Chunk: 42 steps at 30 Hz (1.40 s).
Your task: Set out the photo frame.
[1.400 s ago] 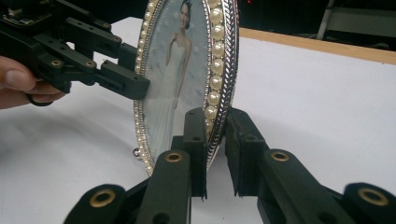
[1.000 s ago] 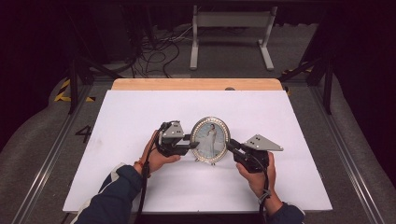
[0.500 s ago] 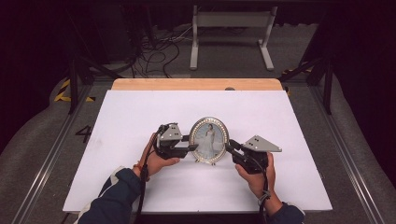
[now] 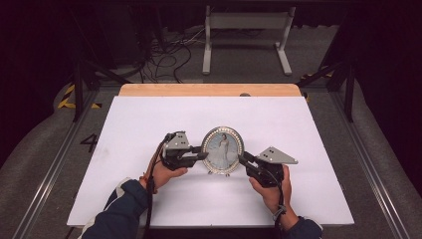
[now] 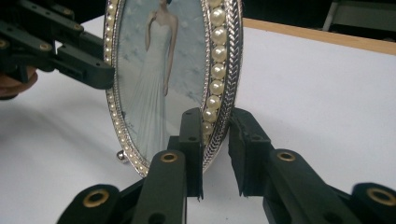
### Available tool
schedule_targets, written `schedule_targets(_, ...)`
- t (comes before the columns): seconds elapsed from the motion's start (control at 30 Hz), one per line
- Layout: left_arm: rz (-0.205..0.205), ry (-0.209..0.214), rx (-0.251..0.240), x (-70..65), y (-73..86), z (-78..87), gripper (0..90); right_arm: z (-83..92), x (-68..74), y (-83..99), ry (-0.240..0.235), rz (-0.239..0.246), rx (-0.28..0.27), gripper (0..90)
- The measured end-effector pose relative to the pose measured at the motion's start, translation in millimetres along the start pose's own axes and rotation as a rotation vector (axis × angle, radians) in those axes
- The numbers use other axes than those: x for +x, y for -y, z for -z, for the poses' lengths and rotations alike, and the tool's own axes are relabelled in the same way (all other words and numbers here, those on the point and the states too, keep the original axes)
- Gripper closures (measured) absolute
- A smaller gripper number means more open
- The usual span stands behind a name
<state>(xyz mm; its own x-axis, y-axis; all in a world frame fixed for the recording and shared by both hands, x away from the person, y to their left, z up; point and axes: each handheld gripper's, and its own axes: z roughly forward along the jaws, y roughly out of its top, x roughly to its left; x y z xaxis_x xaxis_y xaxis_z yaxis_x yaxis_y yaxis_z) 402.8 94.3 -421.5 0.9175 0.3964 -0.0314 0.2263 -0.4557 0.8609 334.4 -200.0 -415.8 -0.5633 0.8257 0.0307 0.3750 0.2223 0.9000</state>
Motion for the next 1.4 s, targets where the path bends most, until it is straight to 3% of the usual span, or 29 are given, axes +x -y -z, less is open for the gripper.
schedule_targets(0.17,0.002,-0.021,0.004,-5.0,-0.2,-0.3,71.7,-0.8,-1.7,-1.3,0.001,-0.003,-0.004,76.1)
schedule_targets(0.37,-0.025,-0.051,0.028,-12.0,2.5,-1.2,69.5,-3.0,-1.6,-3.6,0.000,0.010,-0.004,76.1)
schedule_targets(1.4,-0.049,-0.062,0.037,-13.2,1.4,-2.0,68.4,-3.6,0.4,-3.9,0.017,0.084,0.005,73.4)
